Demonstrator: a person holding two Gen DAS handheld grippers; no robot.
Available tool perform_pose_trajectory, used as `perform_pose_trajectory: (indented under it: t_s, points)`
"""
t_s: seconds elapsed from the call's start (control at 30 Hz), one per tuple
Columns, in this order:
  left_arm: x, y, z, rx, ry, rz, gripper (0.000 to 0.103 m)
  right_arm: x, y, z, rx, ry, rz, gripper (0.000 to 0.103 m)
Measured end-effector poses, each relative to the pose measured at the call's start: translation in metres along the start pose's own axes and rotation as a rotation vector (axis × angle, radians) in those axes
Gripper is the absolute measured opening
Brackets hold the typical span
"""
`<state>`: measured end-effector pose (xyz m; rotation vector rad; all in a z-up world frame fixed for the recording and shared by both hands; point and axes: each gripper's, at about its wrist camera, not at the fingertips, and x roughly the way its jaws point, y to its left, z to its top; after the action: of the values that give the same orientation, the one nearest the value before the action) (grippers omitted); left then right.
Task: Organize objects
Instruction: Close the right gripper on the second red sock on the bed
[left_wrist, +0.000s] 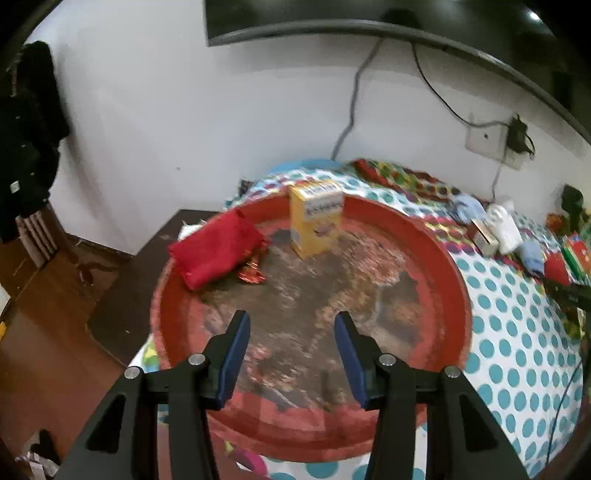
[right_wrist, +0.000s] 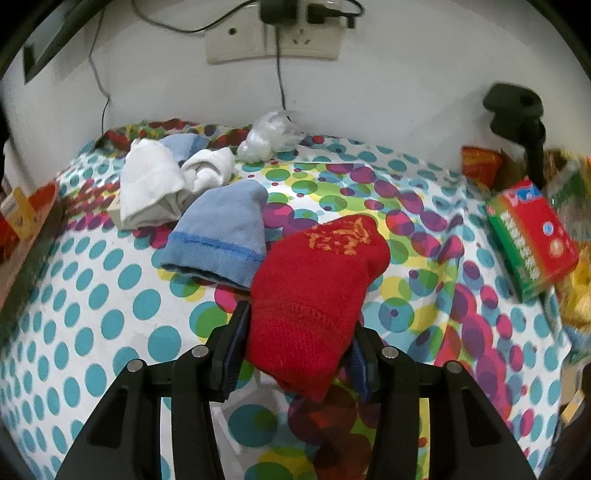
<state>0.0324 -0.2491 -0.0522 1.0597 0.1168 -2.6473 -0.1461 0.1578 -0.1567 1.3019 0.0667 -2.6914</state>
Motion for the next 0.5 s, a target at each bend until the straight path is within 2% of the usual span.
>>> perform_pose_trajectory:
  t_s: [0.07, 0.2, 0.4, 0.5]
  points:
    - [0.000, 0.005, -0.001, -0.010, -0.004, -0.016, 0.049, 0.000, -0.005, 0.001, 0.016, 0.005, 0.007, 0.046]
    - [0.003, 0.012, -0.001, -0.047, 0.016, -0.039, 0.049, -0.008, -0.007, -0.002, 0.001, 0.011, -0.020, 0.056]
    - [0.003, 0.011, -0.002, -0.044, 0.017, -0.041, 0.049, -0.020, -0.012, -0.003, -0.002, 0.016, -0.021, 0.055]
    - [0.004, 0.008, -0.004, -0.039, 0.027, -0.045, 0.049, -0.018, -0.016, -0.001, 0.024, 0.025, -0.018, 0.051]
